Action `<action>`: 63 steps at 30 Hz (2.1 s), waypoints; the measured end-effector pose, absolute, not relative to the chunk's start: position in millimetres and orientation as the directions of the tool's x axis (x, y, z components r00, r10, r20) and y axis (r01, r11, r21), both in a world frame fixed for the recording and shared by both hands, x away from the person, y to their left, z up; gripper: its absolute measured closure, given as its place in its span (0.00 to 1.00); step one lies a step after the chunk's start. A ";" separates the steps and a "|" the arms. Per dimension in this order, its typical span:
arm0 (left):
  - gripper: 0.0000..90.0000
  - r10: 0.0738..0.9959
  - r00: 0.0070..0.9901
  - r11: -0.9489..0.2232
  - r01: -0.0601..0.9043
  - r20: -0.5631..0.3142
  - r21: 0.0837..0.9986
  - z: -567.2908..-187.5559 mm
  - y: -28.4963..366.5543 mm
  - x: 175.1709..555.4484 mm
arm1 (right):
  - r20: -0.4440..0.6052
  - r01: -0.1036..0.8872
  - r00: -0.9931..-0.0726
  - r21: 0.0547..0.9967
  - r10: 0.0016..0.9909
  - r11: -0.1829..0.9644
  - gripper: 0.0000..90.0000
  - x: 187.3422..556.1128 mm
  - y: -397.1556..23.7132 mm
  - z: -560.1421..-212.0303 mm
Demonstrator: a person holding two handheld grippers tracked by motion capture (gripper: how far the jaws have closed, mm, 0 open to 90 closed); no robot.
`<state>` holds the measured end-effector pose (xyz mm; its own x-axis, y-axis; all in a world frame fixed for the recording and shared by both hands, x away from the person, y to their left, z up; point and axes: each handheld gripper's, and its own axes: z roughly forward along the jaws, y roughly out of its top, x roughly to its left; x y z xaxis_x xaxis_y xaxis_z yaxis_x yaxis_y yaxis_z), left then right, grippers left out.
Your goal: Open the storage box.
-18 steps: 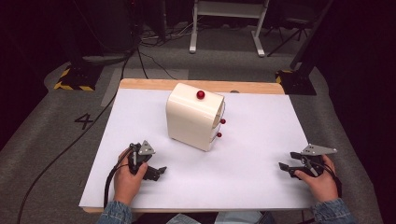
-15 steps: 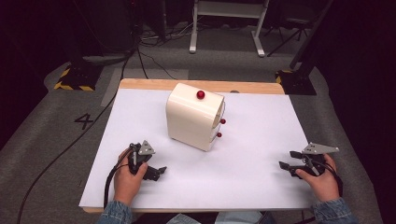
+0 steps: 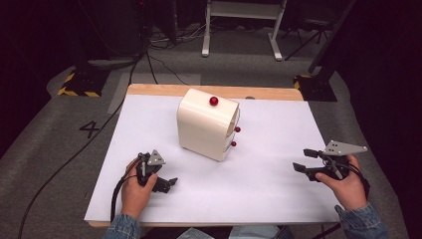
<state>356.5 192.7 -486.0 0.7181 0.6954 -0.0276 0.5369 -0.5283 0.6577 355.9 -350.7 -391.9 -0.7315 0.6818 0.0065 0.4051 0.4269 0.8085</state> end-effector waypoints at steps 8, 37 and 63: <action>0.00 0.696 0.718 -0.529 0.538 -0.028 0.656 -485.8 192.7 356.7 | -0.002 0.358 -0.760 0.834 0.650 0.420 0.31 365.4 -331.2 -372.9; 0.00 0.695 0.718 -0.528 0.539 -0.030 0.656 -485.8 192.7 356.8 | -0.037 0.243 -0.866 0.841 0.499 0.484 0.61 423.0 -241.4 -379.4; 0.00 0.695 0.718 -0.528 0.539 -0.030 0.656 -485.8 192.7 356.8 | -0.001 0.250 -0.915 0.784 0.403 0.569 0.79 457.4 -190.6 -444.6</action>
<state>356.8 192.7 -485.8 0.7181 0.6953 -0.0299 0.5389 -0.5284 0.6560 457.4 -190.6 -444.6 -0.9154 0.4026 -0.0006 0.2497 0.5688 0.7837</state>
